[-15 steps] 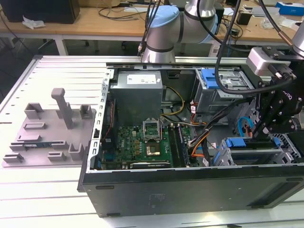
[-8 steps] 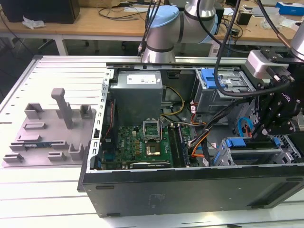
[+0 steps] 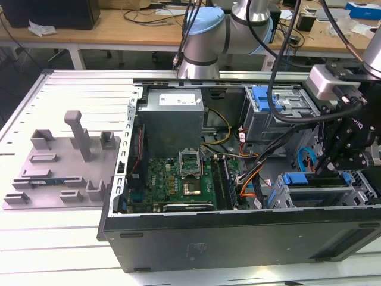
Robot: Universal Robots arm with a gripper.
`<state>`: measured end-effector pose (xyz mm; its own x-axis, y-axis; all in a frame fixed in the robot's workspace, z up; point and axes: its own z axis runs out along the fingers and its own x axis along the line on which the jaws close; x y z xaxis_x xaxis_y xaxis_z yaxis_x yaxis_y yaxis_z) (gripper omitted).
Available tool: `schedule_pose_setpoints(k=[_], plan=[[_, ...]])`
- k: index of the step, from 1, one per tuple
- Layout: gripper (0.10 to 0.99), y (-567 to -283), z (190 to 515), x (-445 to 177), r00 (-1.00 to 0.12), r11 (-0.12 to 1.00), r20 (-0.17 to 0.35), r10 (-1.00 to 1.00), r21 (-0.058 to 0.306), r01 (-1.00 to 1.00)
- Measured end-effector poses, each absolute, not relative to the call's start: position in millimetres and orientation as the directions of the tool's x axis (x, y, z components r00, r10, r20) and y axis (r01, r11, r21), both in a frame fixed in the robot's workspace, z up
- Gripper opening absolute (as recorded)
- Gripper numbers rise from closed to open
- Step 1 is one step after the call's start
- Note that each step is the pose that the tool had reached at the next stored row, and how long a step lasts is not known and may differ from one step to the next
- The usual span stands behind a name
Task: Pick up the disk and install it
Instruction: 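Insert the second disk wire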
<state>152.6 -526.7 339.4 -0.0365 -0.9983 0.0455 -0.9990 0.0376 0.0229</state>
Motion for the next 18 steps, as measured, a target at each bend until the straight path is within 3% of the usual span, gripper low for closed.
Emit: schedule_pose_setpoints(k=[5,6,18], plan=[[0.173,-527,338,150,-0.037,0.038,0.044,-0.998,0.018,-0.999],[0.239,-527,339,150,-0.037,0.037,0.045,-0.998,0.017,-0.999],[0.227,-521,388,144,-0.037,0.038,0.066,-0.997,0.012,-0.999]])
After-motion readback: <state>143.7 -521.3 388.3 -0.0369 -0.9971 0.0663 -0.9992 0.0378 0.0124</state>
